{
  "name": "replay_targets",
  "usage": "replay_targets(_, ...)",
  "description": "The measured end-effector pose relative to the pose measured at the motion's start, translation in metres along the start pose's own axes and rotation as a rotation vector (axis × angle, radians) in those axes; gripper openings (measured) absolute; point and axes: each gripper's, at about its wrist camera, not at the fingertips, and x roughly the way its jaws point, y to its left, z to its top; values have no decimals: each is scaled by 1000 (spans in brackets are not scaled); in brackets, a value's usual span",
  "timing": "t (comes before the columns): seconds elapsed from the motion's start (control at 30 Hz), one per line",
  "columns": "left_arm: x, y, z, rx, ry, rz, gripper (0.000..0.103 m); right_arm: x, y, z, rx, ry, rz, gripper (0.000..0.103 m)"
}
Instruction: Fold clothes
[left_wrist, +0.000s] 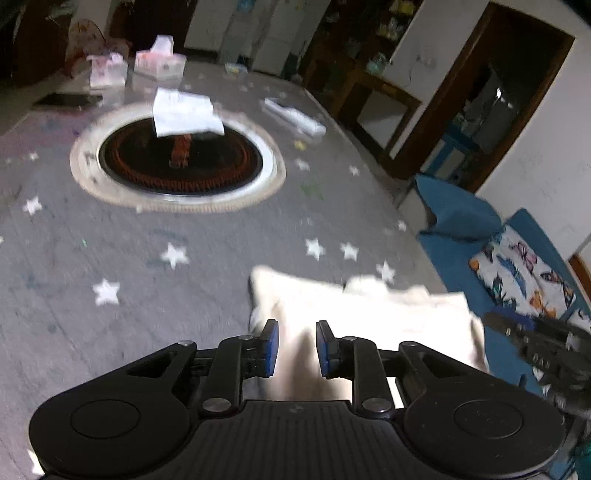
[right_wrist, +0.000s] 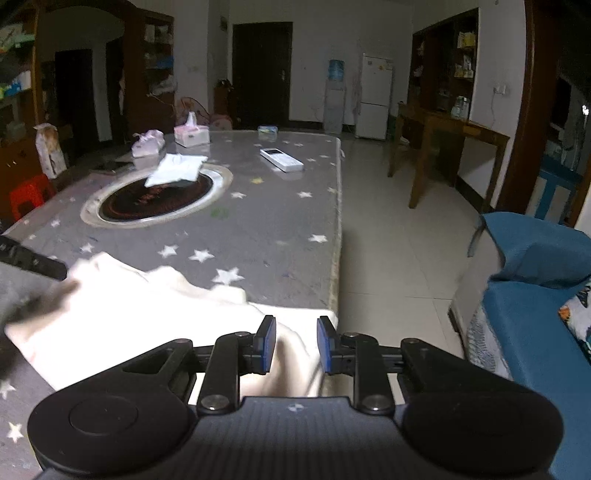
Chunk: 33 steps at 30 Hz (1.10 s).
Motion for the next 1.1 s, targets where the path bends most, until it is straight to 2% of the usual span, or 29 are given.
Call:
replay_targets(0.2,16,-16,1,54,21,-18,22,23,3,-1,26,35,55,22)
replay_targets(0.37,44,-16,-3,62,72,38,21,38,-1,-8,50,55,62,22)
replay_targets(0.57,46,-20,-3,86,61,70,23,36,-6,-10,38,37,73,24)
replay_targets(0.63,44,-20,-4,87,56,81,24,33,-6,-9,24,21,82,27)
replay_targets(0.7,43,-19,-4,72,55,86,24,30,-5,-8,6,8,90,36)
replay_targets(0.77,41,-20,-5,65,53,88,26,27,-4,-7,-6,11,104,37)
replay_targets(0.93,38,-26,-7,79,39,90,35,16,0,-6,-32,10,121,49)
replay_targets(1.1,36,-40,-15,104,32,104,37,0,9,-16,-23,12,148,59)
